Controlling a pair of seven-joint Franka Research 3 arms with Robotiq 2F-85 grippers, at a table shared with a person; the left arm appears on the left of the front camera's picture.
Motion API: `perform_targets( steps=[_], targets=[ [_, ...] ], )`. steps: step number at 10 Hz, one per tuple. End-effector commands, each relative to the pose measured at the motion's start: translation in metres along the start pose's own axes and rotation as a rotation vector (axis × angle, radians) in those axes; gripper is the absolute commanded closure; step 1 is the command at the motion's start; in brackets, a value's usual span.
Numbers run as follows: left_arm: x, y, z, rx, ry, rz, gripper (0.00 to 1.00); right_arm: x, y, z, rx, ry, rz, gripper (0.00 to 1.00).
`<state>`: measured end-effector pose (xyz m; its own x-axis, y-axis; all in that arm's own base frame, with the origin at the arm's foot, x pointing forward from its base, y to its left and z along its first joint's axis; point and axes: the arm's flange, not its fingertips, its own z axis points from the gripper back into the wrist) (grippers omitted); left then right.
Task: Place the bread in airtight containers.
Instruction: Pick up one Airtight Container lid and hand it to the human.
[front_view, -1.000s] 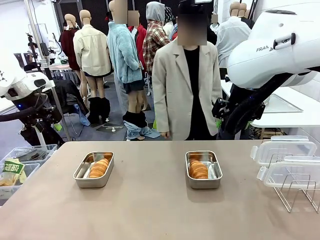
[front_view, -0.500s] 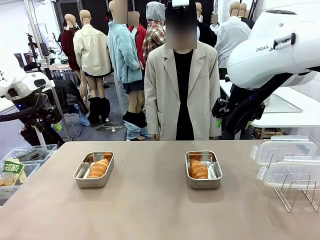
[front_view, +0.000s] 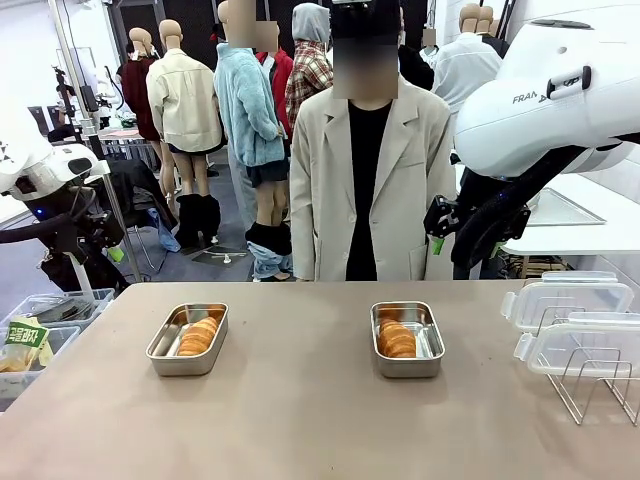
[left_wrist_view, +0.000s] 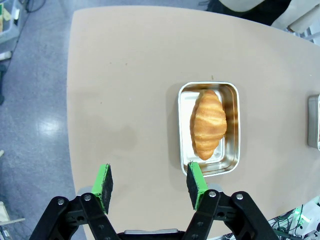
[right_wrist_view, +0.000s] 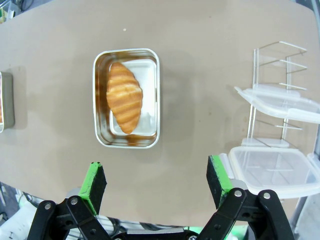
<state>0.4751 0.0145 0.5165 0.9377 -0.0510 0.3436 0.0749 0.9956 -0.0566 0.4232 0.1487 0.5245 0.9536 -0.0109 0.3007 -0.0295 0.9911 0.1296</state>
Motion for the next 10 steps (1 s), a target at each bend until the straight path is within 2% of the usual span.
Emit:
perform_targets(
  steps=[1, 10],
  targets=[
    [-0.0001, 0.0006, 0.0031, 0.022, 0.001, 0.007, 0.23, -0.0008, 0.0000, -0.0025, 0.004, 0.005, 0.001, 0.00],
    [-0.0001, 0.0006, 0.0031, 0.022, 0.001, 0.007, 0.23, -0.0008, 0.0000, -0.0025, 0.004, 0.005, 0.001, 0.00]
  ],
)
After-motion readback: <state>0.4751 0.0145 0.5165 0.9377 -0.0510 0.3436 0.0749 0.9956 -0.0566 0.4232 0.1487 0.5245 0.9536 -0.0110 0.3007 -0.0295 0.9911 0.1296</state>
